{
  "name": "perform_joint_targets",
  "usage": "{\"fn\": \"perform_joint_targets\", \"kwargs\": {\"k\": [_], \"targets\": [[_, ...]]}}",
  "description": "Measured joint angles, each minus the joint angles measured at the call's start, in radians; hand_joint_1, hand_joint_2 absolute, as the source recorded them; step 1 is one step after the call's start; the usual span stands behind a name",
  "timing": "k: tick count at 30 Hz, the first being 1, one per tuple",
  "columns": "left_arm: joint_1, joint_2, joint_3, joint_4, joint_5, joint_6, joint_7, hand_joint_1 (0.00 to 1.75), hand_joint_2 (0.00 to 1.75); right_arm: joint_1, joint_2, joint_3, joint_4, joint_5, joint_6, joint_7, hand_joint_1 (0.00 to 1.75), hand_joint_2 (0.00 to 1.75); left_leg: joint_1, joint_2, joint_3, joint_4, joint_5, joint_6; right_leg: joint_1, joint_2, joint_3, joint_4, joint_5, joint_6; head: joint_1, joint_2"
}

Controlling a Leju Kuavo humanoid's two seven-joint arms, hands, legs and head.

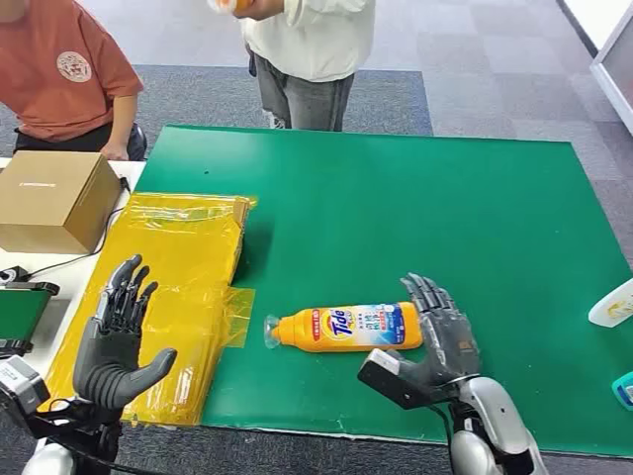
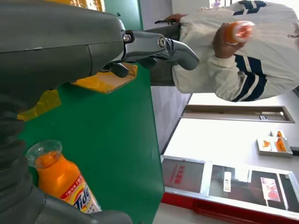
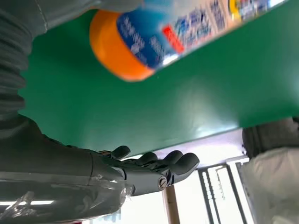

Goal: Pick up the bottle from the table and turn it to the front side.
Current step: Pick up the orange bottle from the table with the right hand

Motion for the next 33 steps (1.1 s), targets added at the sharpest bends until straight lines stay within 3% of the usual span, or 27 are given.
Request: {"fn": "perform_joint_targets", "kwargs": {"k": [9, 19, 20, 22, 24, 33], "targets": [[-0.056, -0.009, -0.018, 0.01, 0.019, -0.012, 0.003, 0.0, 1.75, -0.096, 0.02, 0.111, 0.22, 0.136, -0.037, 0.011, 0.0, 1.75, 0.0, 0.0, 0.0, 0.0, 0.0, 0.0, 0.0, 0.0, 0.0, 0.0, 0.0, 0.0, 0.0, 0.0], [-0.112, -0.009, -0.063, 0.04, 0.042, -0.024, 0.003, 0.0, 1.75, -0.28, 0.06, 0.194, 0.514, 0.175, -0.041, 0.014, 0.03, 1.75, 0.0, 0.001, 0.001, 0.0, 0.001, 0.0, 0.0, 0.0, 0.0, 0.0, 0.001, 0.0, 0.0, 0.0], [-0.115, -0.009, -0.067, 0.043, 0.045, -0.024, 0.003, 0.0, 1.75, -0.296, 0.065, 0.2, 0.537, 0.176, -0.041, 0.013, 0.13, 1.75, 0.0, 0.001, 0.002, 0.0, 0.001, 0.0, 0.0, 0.0, 0.001, 0.0, 0.001, 0.0, 0.0, 0.0], [-0.119, -0.009, -0.072, 0.049, 0.05, -0.025, 0.004, 0.0, 1.75, -0.325, 0.075, 0.21, 0.579, 0.179, -0.038, 0.013, 1.0, 1.75, 0.0, 0.001, 0.003, 0.0, 0.001, -0.001, 0.0, 0.001, 0.001, 0.0, 0.001, 0.0, 0.0, 0.0], [-0.122, -0.009, -0.075, 0.055, 0.053, -0.025, 0.006, 0.0, 1.75, -0.347, 0.082, 0.219, 0.615, 0.18, -0.034, 0.013, 1.75, 1.75, 0.0, 0.001, 0.004, 0.0, 0.001, -0.001, 0.0, 0.0, 0.002, 0.0, 0.001, -0.001, 0.0, 0.0], [-0.117, -0.009, -0.078, 0.068, 0.061, -0.024, 0.009, 0.0, 1.75, -0.381, 0.089, 0.241, 0.678, 0.147, -0.02, -0.011, 1.75, 1.75, 0.0, 0.001, 0.006, 0.0, 0.002, 0.0, 0.0, 0.0, 0.005, 0.0, 0.002, 0.0, 0.0, 0.0]]}}
